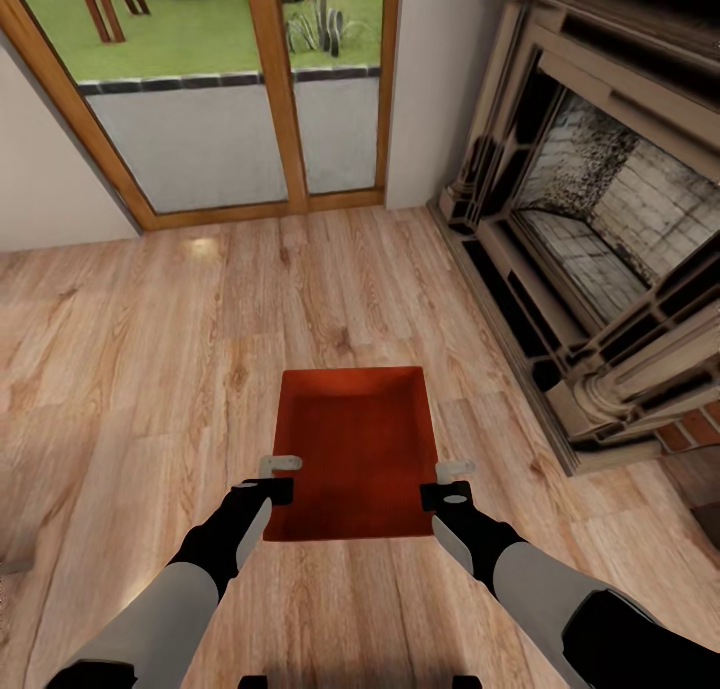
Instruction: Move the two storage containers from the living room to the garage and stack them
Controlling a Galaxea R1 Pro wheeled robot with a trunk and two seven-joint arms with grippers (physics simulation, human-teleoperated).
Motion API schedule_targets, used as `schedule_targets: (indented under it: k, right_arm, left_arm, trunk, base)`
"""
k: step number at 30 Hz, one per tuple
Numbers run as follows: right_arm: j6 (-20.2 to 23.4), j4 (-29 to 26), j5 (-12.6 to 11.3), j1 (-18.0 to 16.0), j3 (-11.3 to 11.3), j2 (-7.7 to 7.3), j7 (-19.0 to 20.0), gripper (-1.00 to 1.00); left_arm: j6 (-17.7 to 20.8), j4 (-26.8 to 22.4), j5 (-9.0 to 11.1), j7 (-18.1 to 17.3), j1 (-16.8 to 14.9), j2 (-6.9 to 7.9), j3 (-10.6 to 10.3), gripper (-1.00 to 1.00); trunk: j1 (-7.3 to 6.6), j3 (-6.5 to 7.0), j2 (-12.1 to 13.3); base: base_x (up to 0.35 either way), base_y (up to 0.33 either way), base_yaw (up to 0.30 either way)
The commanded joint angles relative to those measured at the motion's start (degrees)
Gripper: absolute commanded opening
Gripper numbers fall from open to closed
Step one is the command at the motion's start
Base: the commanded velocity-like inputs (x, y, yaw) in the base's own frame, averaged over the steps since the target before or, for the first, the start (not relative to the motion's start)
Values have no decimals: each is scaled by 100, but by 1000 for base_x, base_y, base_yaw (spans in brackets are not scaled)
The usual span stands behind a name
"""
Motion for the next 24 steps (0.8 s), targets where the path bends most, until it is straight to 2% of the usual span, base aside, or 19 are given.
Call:
schedule_targets:
  k: [1,24]
  right_arm:
    - [-5,-85,42,-7,-31,-5,-26,-100]
    - [-14,-85,48,-7,-38,28,-49,-100]
  left_arm:
    - [34,8,31,76,3,11,-37,-100]
    - [34,4,31,77,3,10,-37,-100]
  trunk:
    - [-23,15,40]
    - [-528,428,962]
  base:
    - [0,0,0]
    - [0,0,0]
